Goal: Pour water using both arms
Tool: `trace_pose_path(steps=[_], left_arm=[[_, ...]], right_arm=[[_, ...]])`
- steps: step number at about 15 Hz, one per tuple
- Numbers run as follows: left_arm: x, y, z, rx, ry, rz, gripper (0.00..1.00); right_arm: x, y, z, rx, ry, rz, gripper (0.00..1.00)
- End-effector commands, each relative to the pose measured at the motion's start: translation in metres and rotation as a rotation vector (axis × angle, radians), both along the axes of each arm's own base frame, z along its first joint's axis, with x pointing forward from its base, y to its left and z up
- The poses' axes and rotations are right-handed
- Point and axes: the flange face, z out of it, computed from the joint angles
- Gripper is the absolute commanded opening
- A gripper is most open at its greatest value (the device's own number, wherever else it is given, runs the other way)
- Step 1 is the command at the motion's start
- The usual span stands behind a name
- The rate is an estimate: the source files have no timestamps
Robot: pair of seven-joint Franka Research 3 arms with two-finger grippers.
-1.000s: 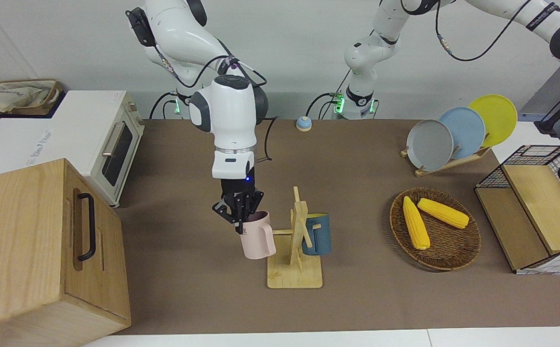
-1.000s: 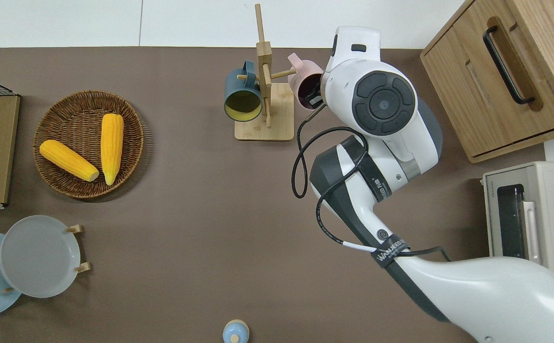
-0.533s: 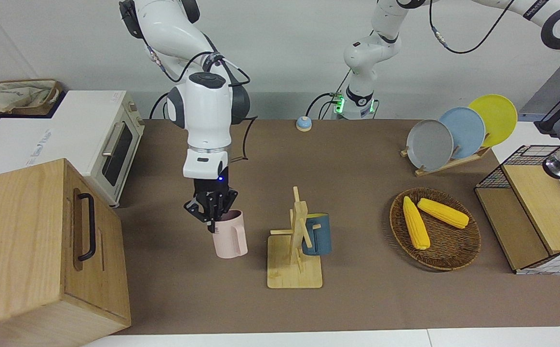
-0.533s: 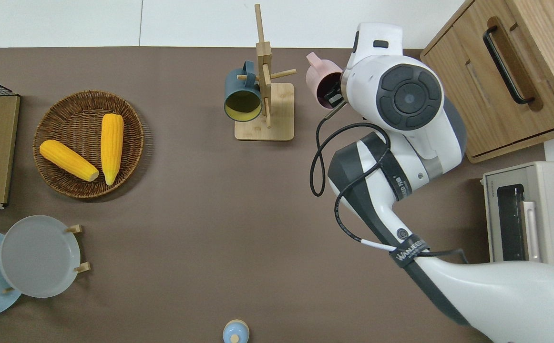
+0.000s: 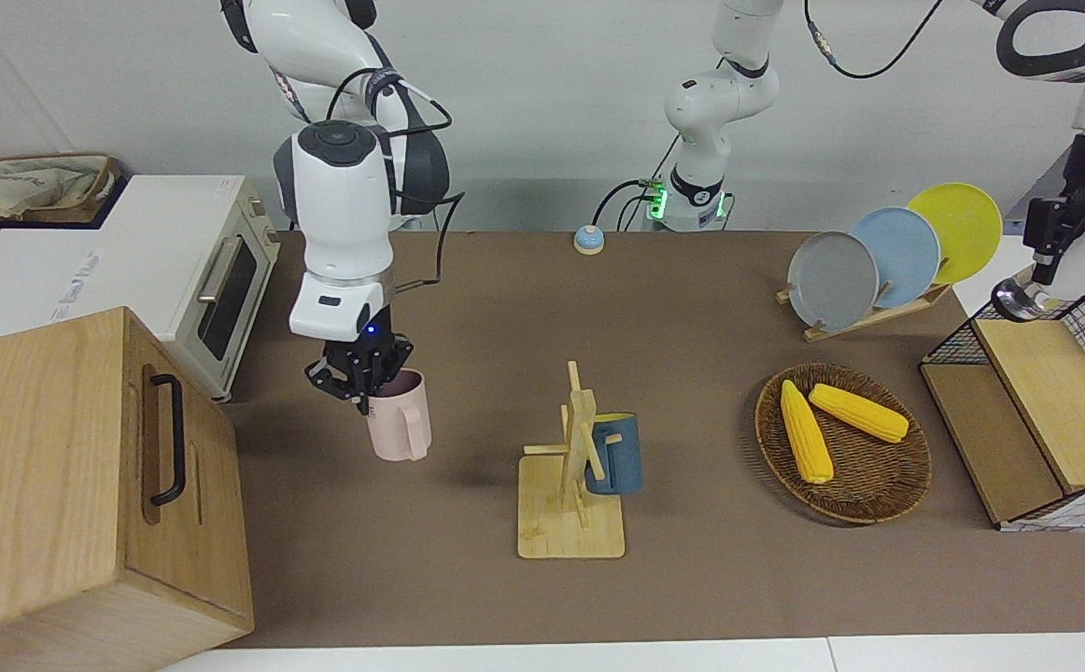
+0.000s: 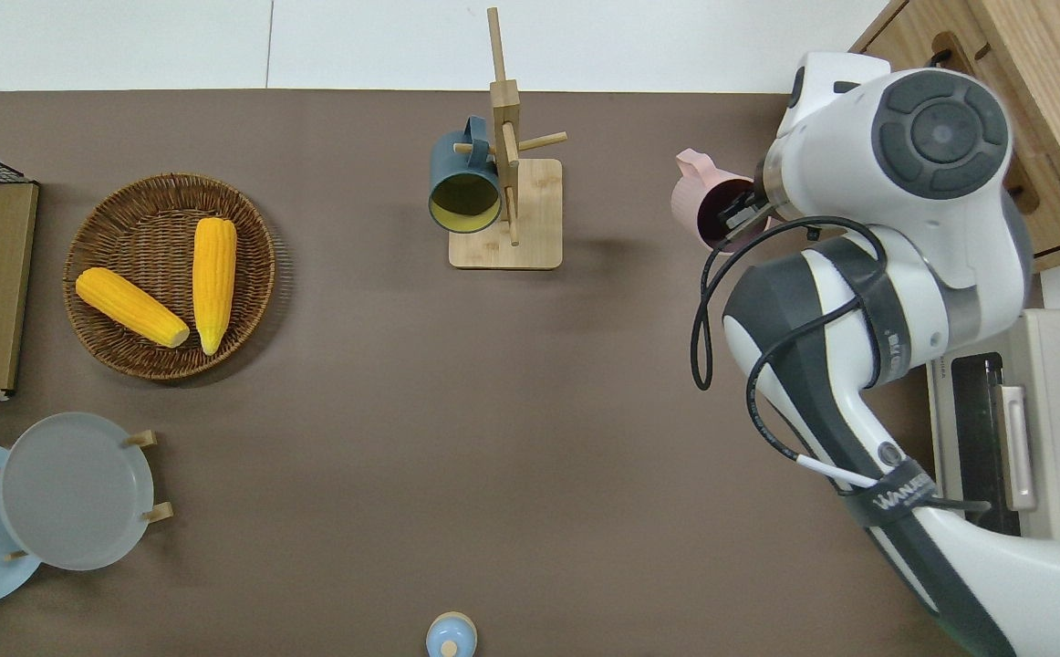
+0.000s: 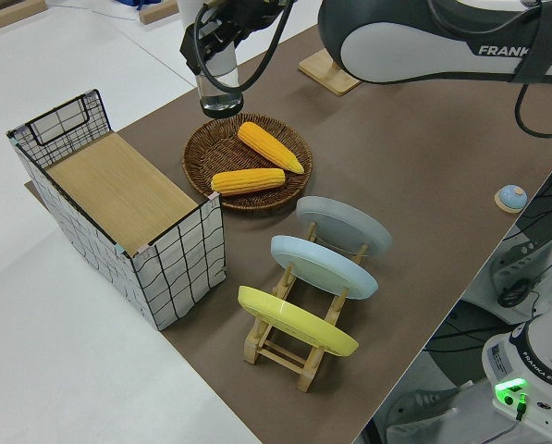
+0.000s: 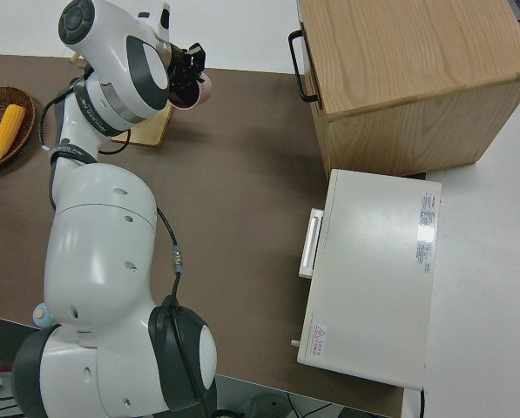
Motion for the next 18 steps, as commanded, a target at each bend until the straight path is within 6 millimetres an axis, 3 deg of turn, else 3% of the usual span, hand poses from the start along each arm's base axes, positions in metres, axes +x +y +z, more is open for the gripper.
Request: trace_pose_path(steps=[1,4,8,14,17,18], left_arm=[[-0.028,-0.040,0.008,0.008,0.012,0.032,0.00],[-0.038,-0.070,0.001,0.004,0.036,0.051,0.00],[-0.059,-0.089,-0.007,0.003,0.049,0.043,0.00],[-0.069,-0.109,-0.020,-0.011,0.070,0.058,0.00],[-0.071,-0.118,-0.022,-0.012,0.075,0.046,0.00],[-0.071,-0.129,-0.024,-0.020,0.078,0.034,0.00]], right_arm=[[-0.020,-0.019,0.010,0.083,0.137,-0.152,0.000],[-0.036,-0.011,0.014,0.127,0.214,-0.356,0.000],[-0.050,0.010,0.016,0.216,0.303,-0.571,0.000],[-0.076,0.096,0.030,0.322,0.321,-0.827,0.000],[-0.084,0.126,0.034,0.372,0.332,-0.916,0.000],[-0.087,0.137,0.035,0.397,0.328,-0.953,0.000]])
